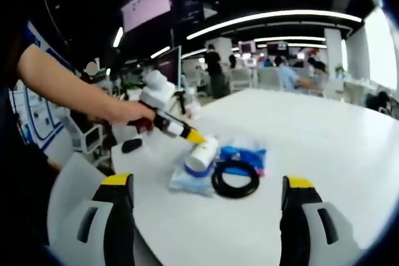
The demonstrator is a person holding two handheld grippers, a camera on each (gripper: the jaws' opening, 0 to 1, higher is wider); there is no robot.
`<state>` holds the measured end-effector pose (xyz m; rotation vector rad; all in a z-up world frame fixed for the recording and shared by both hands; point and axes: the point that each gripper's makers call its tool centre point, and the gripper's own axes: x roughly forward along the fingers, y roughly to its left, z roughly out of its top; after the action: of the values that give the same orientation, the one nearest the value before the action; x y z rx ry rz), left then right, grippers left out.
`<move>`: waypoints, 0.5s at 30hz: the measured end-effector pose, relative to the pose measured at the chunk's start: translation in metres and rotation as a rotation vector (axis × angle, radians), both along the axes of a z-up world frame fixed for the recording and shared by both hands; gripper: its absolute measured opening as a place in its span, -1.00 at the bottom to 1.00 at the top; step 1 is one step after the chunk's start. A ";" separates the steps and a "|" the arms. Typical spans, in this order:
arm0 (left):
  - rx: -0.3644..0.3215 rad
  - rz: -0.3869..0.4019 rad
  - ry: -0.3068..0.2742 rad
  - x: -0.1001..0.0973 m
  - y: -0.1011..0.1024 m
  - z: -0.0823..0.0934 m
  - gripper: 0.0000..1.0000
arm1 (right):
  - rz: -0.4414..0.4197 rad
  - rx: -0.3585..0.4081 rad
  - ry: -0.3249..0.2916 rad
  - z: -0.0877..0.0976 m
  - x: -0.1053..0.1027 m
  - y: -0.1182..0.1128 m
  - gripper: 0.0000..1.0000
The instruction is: Arrange the tabletop items into an orderly group along one side of the table until the central work area is clear of visible clutter.
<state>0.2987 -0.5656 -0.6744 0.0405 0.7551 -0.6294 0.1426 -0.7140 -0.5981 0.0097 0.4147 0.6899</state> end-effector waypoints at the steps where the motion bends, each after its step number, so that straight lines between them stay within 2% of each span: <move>1: -0.005 0.003 0.005 0.000 0.000 0.000 -0.52 | 0.000 0.002 0.001 0.000 0.000 0.000 0.93; 3: -0.014 0.007 0.016 -0.001 0.002 0.000 -0.57 | 0.001 0.010 0.004 0.000 0.000 0.000 0.93; 8: -0.024 -0.014 0.019 -0.004 0.000 0.006 -0.83 | 0.006 0.013 0.000 0.003 0.003 0.001 0.93; 15: 0.004 -0.070 0.009 -0.012 -0.003 0.008 -0.95 | 0.031 0.008 0.010 0.001 0.000 0.005 0.92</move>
<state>0.2869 -0.5690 -0.6666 0.0680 0.7664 -0.6954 0.1426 -0.7086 -0.5969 0.0142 0.4223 0.7221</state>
